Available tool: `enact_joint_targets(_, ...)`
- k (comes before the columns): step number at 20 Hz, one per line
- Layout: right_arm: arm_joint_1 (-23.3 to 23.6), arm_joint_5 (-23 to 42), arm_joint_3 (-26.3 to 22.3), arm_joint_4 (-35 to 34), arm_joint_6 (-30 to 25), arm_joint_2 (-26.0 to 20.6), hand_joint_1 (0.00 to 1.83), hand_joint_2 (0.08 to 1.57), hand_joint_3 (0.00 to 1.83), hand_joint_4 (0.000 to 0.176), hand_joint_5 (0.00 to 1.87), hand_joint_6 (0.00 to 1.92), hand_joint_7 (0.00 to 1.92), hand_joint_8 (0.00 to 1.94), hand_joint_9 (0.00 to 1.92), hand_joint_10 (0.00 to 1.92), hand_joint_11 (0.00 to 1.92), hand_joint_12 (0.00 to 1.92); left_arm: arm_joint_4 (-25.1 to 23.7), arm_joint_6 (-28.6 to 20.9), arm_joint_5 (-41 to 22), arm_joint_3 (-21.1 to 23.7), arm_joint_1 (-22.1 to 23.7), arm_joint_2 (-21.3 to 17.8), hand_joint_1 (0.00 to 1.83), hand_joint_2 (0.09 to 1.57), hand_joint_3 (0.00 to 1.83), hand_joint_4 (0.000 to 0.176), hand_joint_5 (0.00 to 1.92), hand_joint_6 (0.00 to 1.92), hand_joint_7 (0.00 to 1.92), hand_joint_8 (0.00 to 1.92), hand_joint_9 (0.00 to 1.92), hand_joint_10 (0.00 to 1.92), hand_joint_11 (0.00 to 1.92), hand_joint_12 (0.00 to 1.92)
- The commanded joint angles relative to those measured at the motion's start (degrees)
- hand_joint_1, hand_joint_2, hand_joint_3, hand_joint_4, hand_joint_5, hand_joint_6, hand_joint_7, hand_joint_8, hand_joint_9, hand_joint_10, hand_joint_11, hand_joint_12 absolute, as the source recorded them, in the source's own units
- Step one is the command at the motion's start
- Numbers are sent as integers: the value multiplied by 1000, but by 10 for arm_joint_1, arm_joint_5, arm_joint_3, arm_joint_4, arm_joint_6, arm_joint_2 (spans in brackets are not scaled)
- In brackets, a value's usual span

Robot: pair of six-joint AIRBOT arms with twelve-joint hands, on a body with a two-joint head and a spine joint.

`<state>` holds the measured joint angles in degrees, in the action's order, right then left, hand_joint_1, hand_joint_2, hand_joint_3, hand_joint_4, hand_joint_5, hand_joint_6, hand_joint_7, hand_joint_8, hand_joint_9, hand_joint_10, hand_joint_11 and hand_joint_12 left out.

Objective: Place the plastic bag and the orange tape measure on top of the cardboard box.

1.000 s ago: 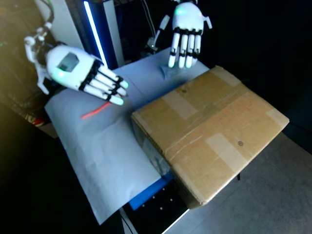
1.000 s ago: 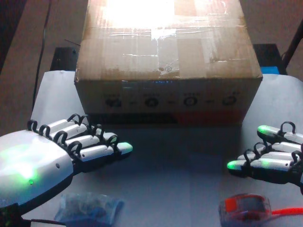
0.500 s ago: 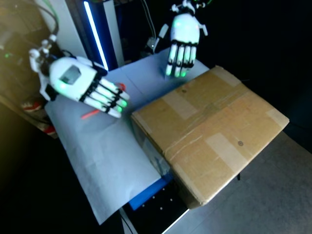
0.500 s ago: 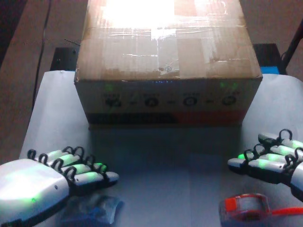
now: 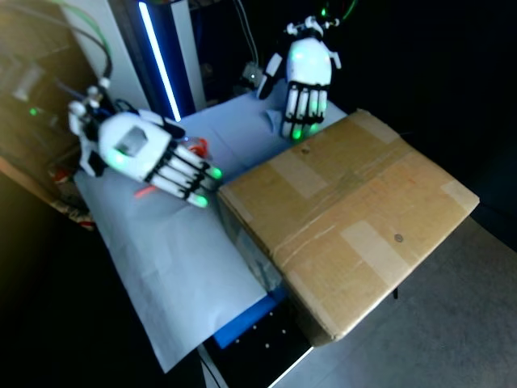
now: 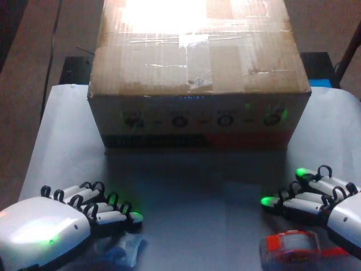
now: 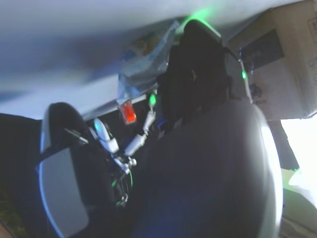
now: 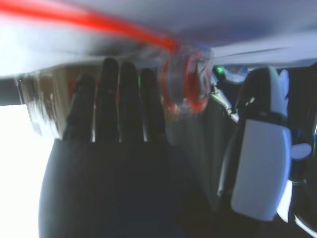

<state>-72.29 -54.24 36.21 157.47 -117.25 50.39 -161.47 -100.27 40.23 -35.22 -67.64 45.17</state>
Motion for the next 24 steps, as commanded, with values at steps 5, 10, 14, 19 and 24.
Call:
enact_joint_targets(5,3,4,12,4,-5,20,1051,1036,3,0,647,248,548,299,279,976,27,1613,23,2,12,-20,-14,29,775,1049,6,24,520,39,496,93,126,1019,0,1656)
enact_joint_targets(10,3,6,15,4,-3,23,1483,1163,0,0,902,939,840,1275,789,1341,647,1702,45,2,-4,-41,-24,55,1136,1232,2,0,782,1185,676,1319,532,1271,498,1665)
enact_joint_targets(14,4,5,15,4,-3,22,1232,1221,2,0,874,871,728,1658,972,1815,1030,1897,63,2,-2,-55,-32,70,1343,1228,1,0,670,1153,701,1413,837,1514,872,1514)
enact_joint_targets(19,12,1,15,5,-3,22,1218,1209,0,0,899,897,719,1742,1084,1921,1183,1921,80,2,22,-70,-33,87,1353,1211,1,0,722,1170,704,1368,851,1448,765,1490)
enact_joint_targets(24,25,-31,8,26,-4,7,1235,1211,0,0,902,829,735,1646,1012,1733,1057,1837,40,-69,75,-75,-28,81,1362,1169,0,0,787,1105,798,1229,920,1318,817,1375)
